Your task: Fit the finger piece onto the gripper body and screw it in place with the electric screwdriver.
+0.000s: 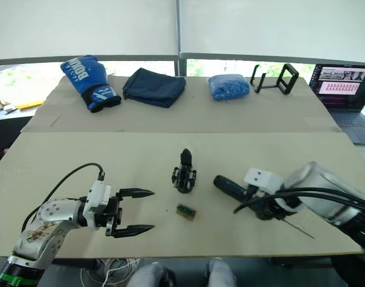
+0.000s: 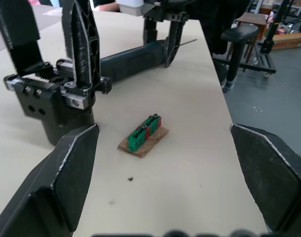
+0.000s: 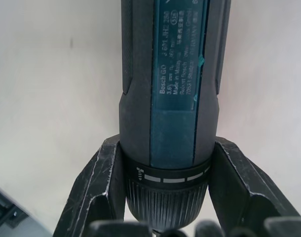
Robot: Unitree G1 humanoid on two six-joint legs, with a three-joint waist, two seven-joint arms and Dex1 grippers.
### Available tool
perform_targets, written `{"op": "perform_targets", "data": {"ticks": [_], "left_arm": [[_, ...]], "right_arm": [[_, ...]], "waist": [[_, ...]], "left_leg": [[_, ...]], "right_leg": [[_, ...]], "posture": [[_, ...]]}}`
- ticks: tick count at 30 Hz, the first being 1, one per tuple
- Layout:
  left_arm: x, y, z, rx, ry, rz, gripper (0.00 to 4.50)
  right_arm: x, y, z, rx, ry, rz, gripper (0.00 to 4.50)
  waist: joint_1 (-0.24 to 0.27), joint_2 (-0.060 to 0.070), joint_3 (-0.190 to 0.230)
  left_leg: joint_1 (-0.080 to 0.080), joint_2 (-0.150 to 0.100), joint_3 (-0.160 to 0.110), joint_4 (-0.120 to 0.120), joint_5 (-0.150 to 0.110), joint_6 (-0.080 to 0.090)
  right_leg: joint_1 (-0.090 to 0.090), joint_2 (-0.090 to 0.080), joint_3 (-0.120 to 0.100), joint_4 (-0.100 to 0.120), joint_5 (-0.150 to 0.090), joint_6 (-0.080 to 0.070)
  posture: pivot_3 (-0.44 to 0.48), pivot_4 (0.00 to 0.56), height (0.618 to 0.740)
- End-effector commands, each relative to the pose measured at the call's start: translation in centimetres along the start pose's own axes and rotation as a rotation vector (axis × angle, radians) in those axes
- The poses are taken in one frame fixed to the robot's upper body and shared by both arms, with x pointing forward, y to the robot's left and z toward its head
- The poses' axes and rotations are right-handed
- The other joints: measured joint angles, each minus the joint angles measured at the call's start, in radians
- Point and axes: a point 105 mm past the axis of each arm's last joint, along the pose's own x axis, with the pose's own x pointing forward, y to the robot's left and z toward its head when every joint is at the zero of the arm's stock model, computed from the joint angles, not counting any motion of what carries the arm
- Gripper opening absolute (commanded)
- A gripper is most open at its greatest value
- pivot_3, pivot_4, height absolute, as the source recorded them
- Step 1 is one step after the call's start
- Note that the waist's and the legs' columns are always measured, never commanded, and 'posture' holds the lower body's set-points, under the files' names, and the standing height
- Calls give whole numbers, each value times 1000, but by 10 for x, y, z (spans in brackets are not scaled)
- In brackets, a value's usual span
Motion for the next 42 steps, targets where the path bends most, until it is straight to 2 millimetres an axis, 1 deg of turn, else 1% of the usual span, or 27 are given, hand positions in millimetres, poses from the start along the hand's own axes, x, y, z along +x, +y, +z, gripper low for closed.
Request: {"op": "perform_targets", "data": {"ticks": [1,4,5,6,7,8,11,13,17,18,20,23,25,28,31,34,37,39,42], "left_arm": [[0,2,7,43,-14,-16,4500],[2,5,5,44,-13,-32,4500],[2,6,4,44,-14,-34,4500],[3,8,4,46,-13,-34,4500],[3,10,3,47,-13,-34,4500],[3,11,2,48,-13,-33,4500],[3,15,-4,46,9,-52,4500],[5,17,-9,36,22,-59,4500],[13,21,-18,61,40,-59,4500],[15,22,-21,66,48,-54,4500],[21,25,-24,62,48,-55,4500],[31,24,-26,57,38,-79,4500],[40,21,-28,48,30,-101,4500],[50,20,-31,48,24,-103,4500],[56,19,-33,49,26,-103,4500],[61,15,-38,54,36,-114,4500],[66,16,-40,50,35,-97,4500],[69,17,-42,45,36,-87,4500],[78,15,-45,44,36,-86,4500]], "right_arm": [[-42,-11,15,72,-178,-51,1914],[-65,-13,20,143,-373,-33,1914],[-69,-13,23,153,-429,-32,1914],[-80,-10,27,122,-536,-29,1914],[-91,-4,33,87,-654,-13,1914],[-99,1,34,61,-730,-4,1914],[-129,20,45,31,-1057,44,1914],[-137,39,48,-15,-1196,95,1914],[-127,72,60,-86,-1312,139,1914],[-125,77,64,-97,-1346,129,1914],[-126,85,74,-108,-1479,110,1914],[-120,96,87,-173,-1541,102,1914],[-118,101,95,-246,-1589,105,1914],[-117,104,105,-352,-1645,86,1914],[-111,103,110,-420,-1644,66,1914],[-108,101,116,-430,-1663,63,1914],[-104,103,119,-453,-1663,81,1914],[-100,107,119,-465,-1651,108,1914],[-91,117,120,-482,-1630,182,1914]], "waist": [[0,0,0],[1,1,0],[0,1,0],[3,1,0],[4,1,0],[9,1,0],[10,1,0],[12,1,0],[9,0,0],[9,0,0],[8,0,0],[6,1,0],[5,1,0],[4,1,0],[4,1,0],[4,1,0],[5,1,0],[5,1,0],[6,1,0]], "left_leg": [[0,0,0,0,0,0],[0,1,0,1,0,0],[0,1,0,1,0,0],[1,1,-1,0,0,0],[0,1,-1,0,0,0],[0,1,-1,1,0,0],[0,1,-2,0,1,0],[0,0,-2,1,1,0],[1,0,-3,1,0,0],[1,0,-3,1,0,0],[1,-1,-2,1,0,0],[1,-1,-2,2,1,0],[2,-1,-1,2,1,0],[2,-1,-1,2,1,0],[2,-1,0,3,1,0],[2,-1,-1,3,1,0],[2,-1,-1,3,1,0],[2,-1,-1,4,1,0],[2,-1,-1,4,1,0]], "right_leg": [[0,0,0,0,0,0],[0,1,0,1,0,0],[0,2,0,1,0,0],[1,2,0,1,0,0],[1,3,0,0,0,0],[1,3,0,1,0,0],[1,4,0,1,0,0],[1,5,0,1,0,0],[3,5,0,0,0,0],[4,5,0,0,0,0],[3,4,1,1,0,0],[3,5,1,2,0,0],[3,5,1,3,0,0],[3,6,1,3,0,1],[3,6,1,3,0,1],[3,6,1,3,0,1],[3,6,1,3,0,1],[3,6,1,3,0,0],[3,6,1,3,0,0]], "posture": [[0,150,740],[0,150,740],[0,150,740],[0,150,740],[0,150,740],[0,150,740],[0,150,740],[0,150,740],[0,150,740],[0,150,740],[0,150,740],[0,150,740],[0,150,740],[0,150,740],[0,150,740],[0,150,740],[0,150,740],[0,150,740],[0,150,740]]}}
